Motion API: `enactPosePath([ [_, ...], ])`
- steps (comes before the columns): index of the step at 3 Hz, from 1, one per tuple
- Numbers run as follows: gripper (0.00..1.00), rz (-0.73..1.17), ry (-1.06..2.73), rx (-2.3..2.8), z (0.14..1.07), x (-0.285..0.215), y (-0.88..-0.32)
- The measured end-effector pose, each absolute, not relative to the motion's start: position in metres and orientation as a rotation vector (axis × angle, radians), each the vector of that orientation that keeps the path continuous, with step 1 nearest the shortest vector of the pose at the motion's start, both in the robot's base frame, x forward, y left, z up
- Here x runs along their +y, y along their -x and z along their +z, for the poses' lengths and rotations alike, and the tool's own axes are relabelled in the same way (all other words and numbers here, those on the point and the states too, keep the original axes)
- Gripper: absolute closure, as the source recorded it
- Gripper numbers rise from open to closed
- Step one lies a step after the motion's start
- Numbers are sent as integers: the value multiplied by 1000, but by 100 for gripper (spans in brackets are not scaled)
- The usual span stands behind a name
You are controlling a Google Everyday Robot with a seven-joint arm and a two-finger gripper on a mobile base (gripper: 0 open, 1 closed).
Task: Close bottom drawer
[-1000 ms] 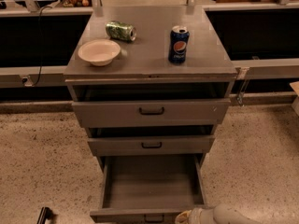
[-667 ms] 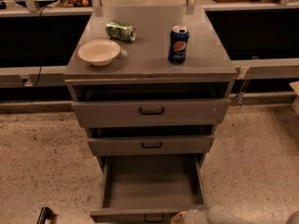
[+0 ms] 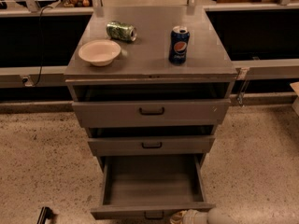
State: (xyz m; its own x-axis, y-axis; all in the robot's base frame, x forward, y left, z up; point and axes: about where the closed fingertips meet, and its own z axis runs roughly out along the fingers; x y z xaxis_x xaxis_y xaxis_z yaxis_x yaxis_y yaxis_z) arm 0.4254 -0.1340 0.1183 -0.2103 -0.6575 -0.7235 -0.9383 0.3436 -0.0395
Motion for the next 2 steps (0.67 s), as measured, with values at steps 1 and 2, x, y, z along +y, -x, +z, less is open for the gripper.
enactPosePath([
  [1,100,481,1398,1894,126,-139,-447],
  [2,100,481,1398,1894,126,-139,-447],
])
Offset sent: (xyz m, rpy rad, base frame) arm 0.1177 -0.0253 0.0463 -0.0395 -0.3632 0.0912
